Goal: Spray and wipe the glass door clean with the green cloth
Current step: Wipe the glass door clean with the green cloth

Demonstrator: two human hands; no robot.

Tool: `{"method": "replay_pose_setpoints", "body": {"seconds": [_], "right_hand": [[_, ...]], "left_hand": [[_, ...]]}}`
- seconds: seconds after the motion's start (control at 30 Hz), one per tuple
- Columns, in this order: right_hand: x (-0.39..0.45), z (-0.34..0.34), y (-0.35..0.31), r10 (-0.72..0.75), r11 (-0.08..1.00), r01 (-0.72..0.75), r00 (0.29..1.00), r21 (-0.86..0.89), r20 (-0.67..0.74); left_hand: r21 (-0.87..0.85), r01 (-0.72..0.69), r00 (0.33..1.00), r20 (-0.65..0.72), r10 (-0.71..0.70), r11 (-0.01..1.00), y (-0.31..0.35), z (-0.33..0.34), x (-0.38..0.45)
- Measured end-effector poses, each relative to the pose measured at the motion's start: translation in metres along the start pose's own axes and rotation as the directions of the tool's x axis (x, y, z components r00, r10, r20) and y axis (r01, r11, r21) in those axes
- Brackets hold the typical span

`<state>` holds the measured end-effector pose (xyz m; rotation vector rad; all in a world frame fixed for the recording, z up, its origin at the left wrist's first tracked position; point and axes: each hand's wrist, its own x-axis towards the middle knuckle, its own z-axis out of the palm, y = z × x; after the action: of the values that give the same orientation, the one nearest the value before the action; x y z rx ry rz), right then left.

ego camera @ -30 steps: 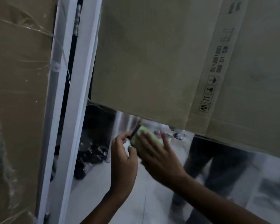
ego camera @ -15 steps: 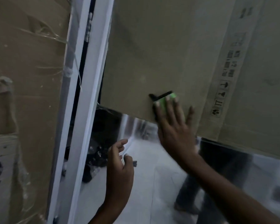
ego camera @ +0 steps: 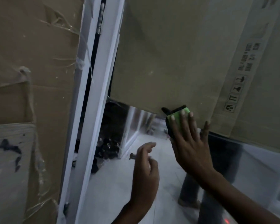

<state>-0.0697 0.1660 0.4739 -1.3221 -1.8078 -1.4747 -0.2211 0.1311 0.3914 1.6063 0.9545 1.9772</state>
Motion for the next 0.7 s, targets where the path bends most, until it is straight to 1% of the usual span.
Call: {"method": "replay_pose_setpoints", "body": {"seconds": [0.07, 0.13, 0.2, 0.23, 0.27, 0.3, 0.33, 0.37, 0.4, 0.43, 0.47, 0.53, 0.6, 0.63, 0.7], "right_hand": [[-0.005, 0.002, -0.018, -0.015, 0.995, 0.01, 0.999, 0.099, 0.052], [-0.011, 0.002, -0.028, -0.048, 0.979, 0.03, 0.995, 0.202, 0.089], [-0.007, -0.007, -0.025, -0.071, 0.961, 0.047, 0.994, 0.273, 0.079], [-0.002, -0.015, -0.021, -0.062, 0.947, 0.041, 0.997, 0.32, 0.055], [0.004, -0.021, -0.016, -0.039, 0.924, 0.028, 0.999, 0.382, 0.022], [0.01, -0.026, -0.009, -0.005, 0.897, 0.007, 1.0, 0.441, -0.006], [0.017, -0.03, -0.002, 0.027, 0.876, -0.011, 0.999, 0.482, -0.028], [0.025, -0.035, 0.004, 0.052, 0.87, -0.019, 0.997, 0.492, -0.052], [0.032, -0.036, 0.01, 0.064, 0.872, -0.018, 0.995, 0.49, -0.078], [0.039, -0.035, 0.013, 0.072, 0.872, -0.014, 0.992, 0.49, -0.1], [0.044, -0.032, 0.016, 0.076, 0.871, -0.011, 0.991, 0.492, -0.112], [0.053, -0.023, 0.013, 0.067, 0.871, 0.0, 0.991, 0.492, -0.118], [0.056, -0.012, 0.003, 0.028, 0.886, 0.027, 0.993, 0.462, -0.112], [0.057, -0.006, -0.003, -0.012, 0.898, 0.057, 0.994, 0.436, -0.106], [0.056, 0.007, -0.017, -0.099, 0.918, 0.115, 0.993, 0.381, -0.063]], "left_hand": [[-0.048, -0.047, 0.997, 0.06, 0.05, 0.998, 0.007, 0.009, 0.003], [-0.108, -0.043, 0.988, 0.143, 0.058, 0.993, 0.01, 0.019, 0.008], [-0.109, -0.034, 0.984, 0.169, 0.052, 0.993, 0.009, 0.028, 0.013], [-0.071, -0.044, 0.986, 0.157, 0.055, 0.996, 0.008, 0.033, 0.015], [0.007, -0.074, 0.989, 0.13, 0.073, 0.997, 0.007, 0.036, 0.017], [0.121, -0.122, 0.989, 0.101, 0.11, 0.985, 0.007, 0.041, 0.02], [0.25, -0.163, 0.985, 0.099, 0.142, 0.954, 0.008, 0.047, 0.022], [0.353, -0.166, 0.985, 0.107, 0.136, 0.921, 0.009, 0.056, 0.027], [0.43, -0.117, 0.992, 0.099, 0.082, 0.895, 0.012, 0.064, 0.033], [0.477, -0.058, 0.997, 0.065, 0.031, 0.877, 0.014, 0.071, 0.042], [0.499, -0.012, 1.0, 0.005, 0.011, 0.867, 0.014, 0.077, 0.052], [0.507, 0.013, 0.994, -0.1, 0.044, 0.862, 0.001, 0.077, 0.071], [0.472, 0.021, 0.994, -0.102, 0.03, 0.881, -0.019, 0.06, 0.08], [0.436, 0.066, 0.992, -0.13, -0.01, 0.898, -0.034, 0.049, 0.082], [0.355, 0.224, 0.956, -0.259, -0.134, 0.908, -0.073, 0.024, 0.081]]}}
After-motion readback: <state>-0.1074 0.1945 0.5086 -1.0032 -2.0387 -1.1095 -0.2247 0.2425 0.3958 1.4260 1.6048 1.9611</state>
